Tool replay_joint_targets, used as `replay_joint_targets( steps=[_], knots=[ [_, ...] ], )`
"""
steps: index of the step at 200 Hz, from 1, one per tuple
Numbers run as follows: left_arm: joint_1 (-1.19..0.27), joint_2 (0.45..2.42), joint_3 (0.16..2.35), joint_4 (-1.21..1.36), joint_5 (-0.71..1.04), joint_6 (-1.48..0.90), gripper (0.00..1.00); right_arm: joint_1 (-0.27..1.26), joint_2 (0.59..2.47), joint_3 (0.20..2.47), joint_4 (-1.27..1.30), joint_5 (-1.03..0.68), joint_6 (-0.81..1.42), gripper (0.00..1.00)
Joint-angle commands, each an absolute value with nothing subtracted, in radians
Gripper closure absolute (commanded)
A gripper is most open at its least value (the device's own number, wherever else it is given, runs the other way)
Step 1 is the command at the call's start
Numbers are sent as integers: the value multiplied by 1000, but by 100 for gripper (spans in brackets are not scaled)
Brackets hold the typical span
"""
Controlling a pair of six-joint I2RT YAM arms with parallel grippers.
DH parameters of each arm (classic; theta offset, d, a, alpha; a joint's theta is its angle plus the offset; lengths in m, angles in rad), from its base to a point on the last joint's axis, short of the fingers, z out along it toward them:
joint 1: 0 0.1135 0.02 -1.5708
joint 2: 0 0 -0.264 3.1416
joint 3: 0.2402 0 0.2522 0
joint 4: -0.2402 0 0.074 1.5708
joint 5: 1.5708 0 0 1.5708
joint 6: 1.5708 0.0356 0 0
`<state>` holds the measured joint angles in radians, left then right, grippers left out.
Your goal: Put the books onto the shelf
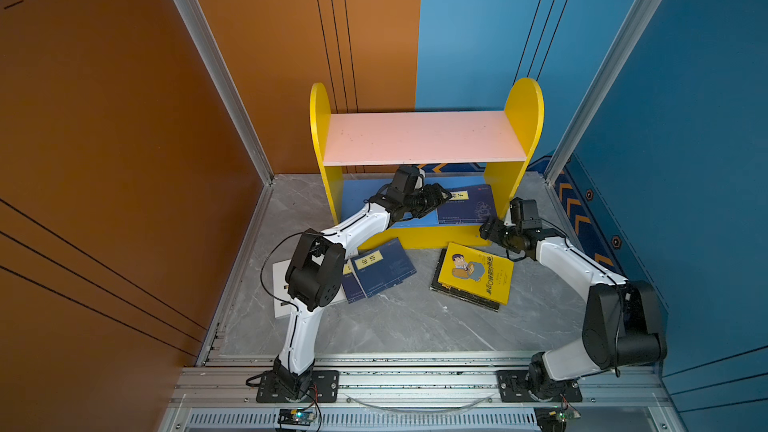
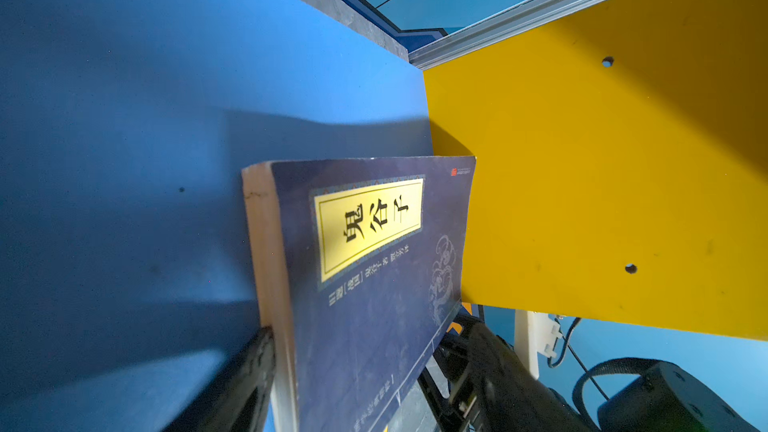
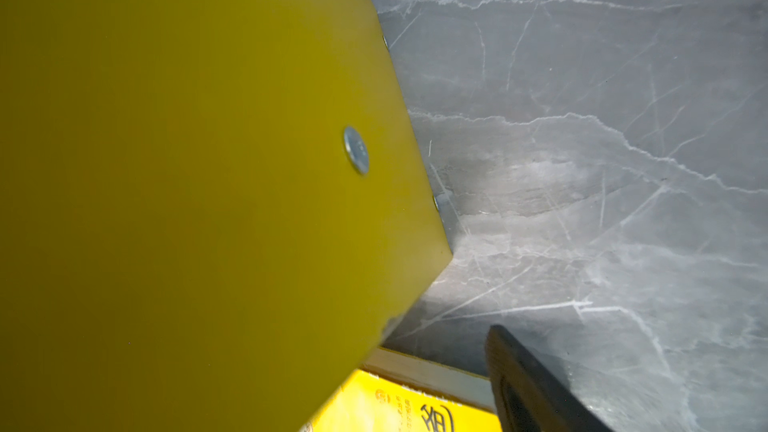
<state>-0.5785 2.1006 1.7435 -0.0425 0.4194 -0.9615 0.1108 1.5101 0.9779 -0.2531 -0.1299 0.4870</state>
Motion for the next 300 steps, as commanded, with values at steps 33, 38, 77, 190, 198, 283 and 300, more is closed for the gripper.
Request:
replay_joint_targets(
  steps=[33,38,77,190,198,283,300],
  knots=[
    [-575,2133,1776,-32,445,-959,25,148,1545,1078,-221,-202,399,16],
    [-575,2132,1776,-32,447,-959,25,149,1546,1077,-224,-201,399,16],
    [-577,2124,1764,-30,450,-958,25,149,1531,1062,-233,-177,403,16],
    [-520,1873,1486,-1,391,-869,17,144,1240,900,-382,-40,452,12],
    [-522,1850,1464,-7,389,-857,17,143,1208,877,-391,-35,469,12],
    [-635,1597,1172,-46,267,-706,17,127,909,631,-422,-33,683,10],
    [-669,1555,1115,-70,206,-692,17,130,860,587,-421,-40,726,11]
  ],
)
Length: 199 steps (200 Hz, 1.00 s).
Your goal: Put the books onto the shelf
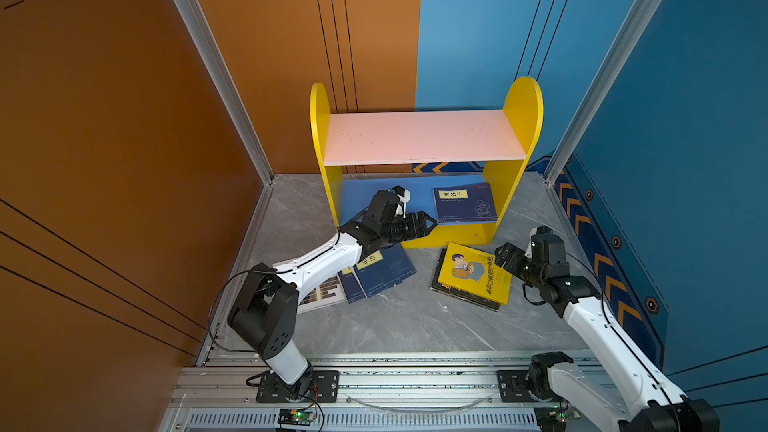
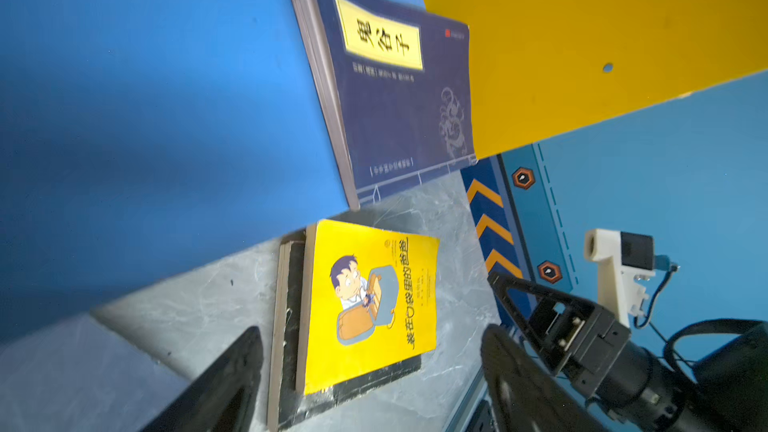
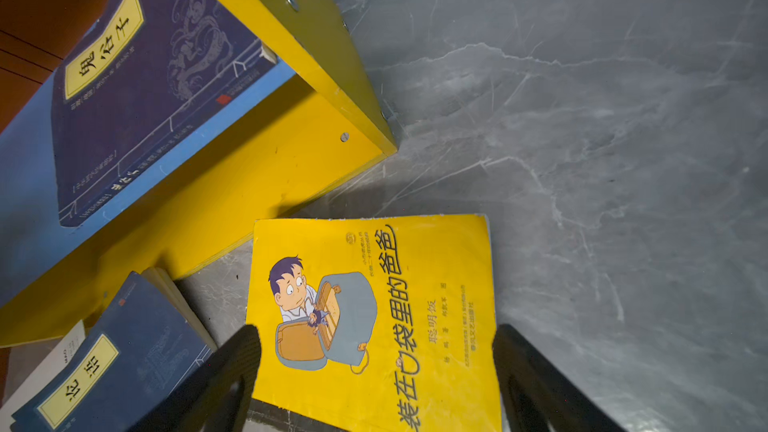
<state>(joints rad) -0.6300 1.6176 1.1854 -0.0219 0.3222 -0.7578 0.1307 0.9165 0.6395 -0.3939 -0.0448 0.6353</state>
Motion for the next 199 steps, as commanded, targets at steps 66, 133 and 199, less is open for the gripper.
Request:
replay_joint_targets(
  steps=[66,133,199],
  knots=[
    [-614,1315,801,-148,-18,-816,19,406,759,447,-194,136,872,12],
    [-449,1177,673,-276,-18,-819,20,695,1165,610,54,252,857,11],
    [-368,1195,631,-247,38,-836,22,793,1570,857,142,131,820,14]
  ],
)
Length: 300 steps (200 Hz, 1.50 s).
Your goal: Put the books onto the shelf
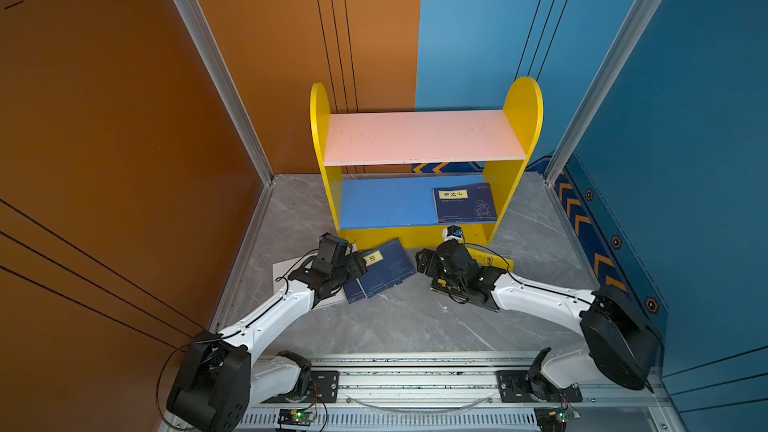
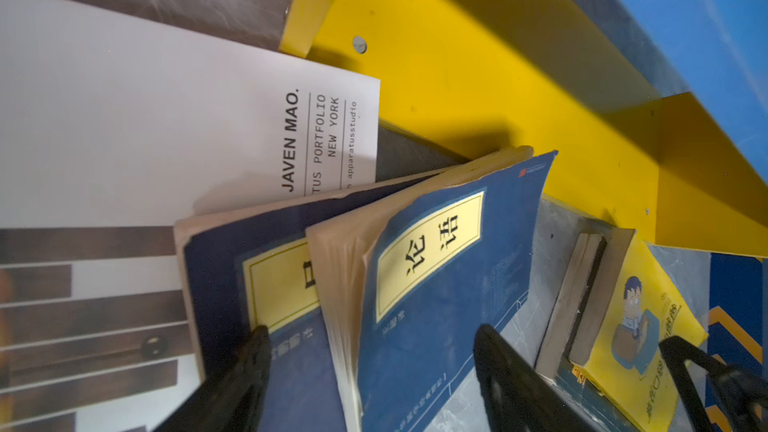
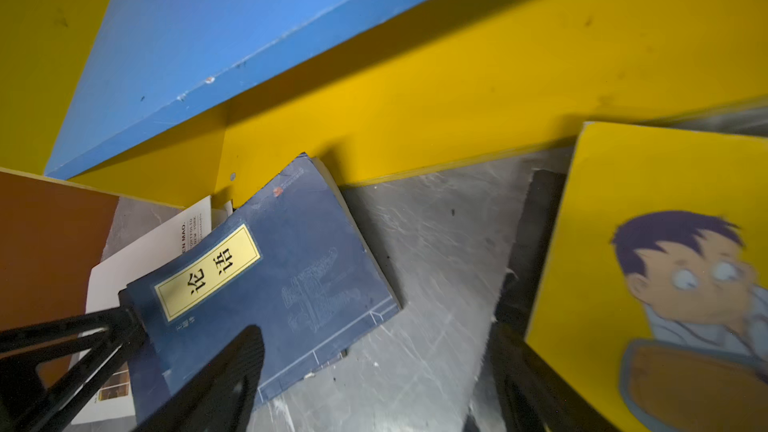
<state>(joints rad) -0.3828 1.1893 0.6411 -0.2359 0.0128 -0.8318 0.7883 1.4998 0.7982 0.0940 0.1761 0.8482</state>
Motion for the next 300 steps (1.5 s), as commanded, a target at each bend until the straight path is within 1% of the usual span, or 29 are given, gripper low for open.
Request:
replay_joint_targets(
  steps=[1,36,62,73,116,149,182,217,245,300],
  knots=[
    [-367,1195,631,-247,38,-835,23,794,1574,859,142,129,819,14],
    [-331,1205,611,-227,70,-837,24,806,1698,921,191,83,843,17],
    [-319,1248,606,-198,110,-852,26,814,1770,967,189,71,859,23],
    [-320,1265,604,-165,123,-859,27,818,1791,980,176,76,859,25],
    [-319,1313,597,-114,147,-880,29,818,1852,1004,127,127,870,27],
    [-320,1327,594,-104,153,-888,30,807,1913,1025,134,112,870,29],
    [-320,1333,570,-32,212,-907,31,808,1952,1047,138,70,874,35],
    [-320,1296,536,75,272,-938,36,820,1966,1055,148,50,881,37],
    [-319,1225,526,105,279,-945,37,822,1973,1057,150,38,885,38],
    [-318,1153,497,263,368,-1025,36,823,1973,1060,150,26,887,38]
  ],
)
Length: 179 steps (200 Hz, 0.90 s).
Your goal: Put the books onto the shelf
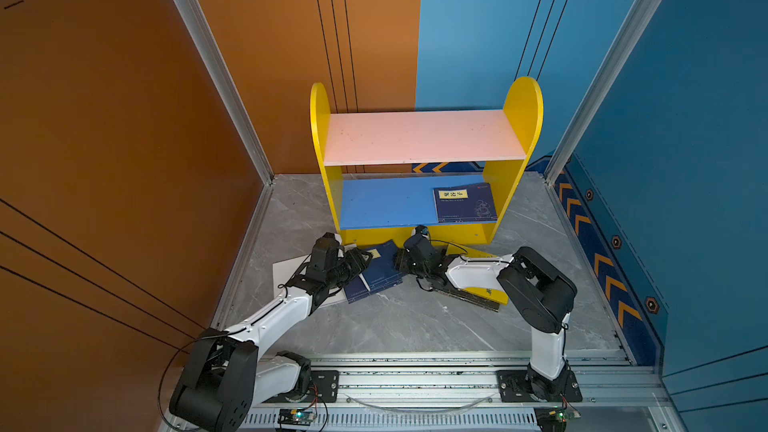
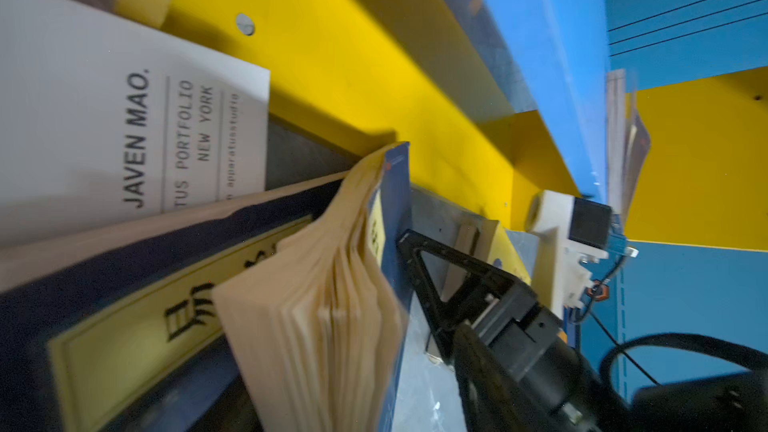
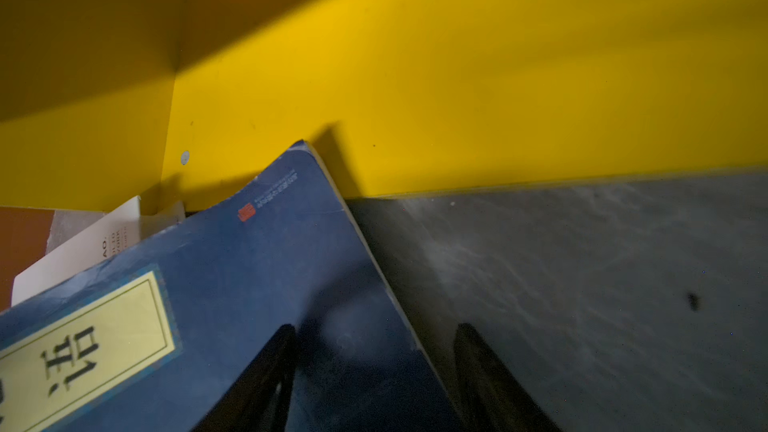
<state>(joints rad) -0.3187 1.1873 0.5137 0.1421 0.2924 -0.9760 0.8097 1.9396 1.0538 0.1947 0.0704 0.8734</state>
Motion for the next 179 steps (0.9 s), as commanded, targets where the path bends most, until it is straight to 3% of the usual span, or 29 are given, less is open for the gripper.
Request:
replay_joint_targets(
  steps=[1,69,179],
  knots=[
    [-318,1152,496,264,367,-1026,37,824,1973,1059,150,26,887,38],
    [-313,1086,498,250,357,-1082,32,823,1980,1062,155,12,887,38],
    [-313,1075,452,475,341,-1244,17,824,1992,1066,171,-14,888,39]
  ],
)
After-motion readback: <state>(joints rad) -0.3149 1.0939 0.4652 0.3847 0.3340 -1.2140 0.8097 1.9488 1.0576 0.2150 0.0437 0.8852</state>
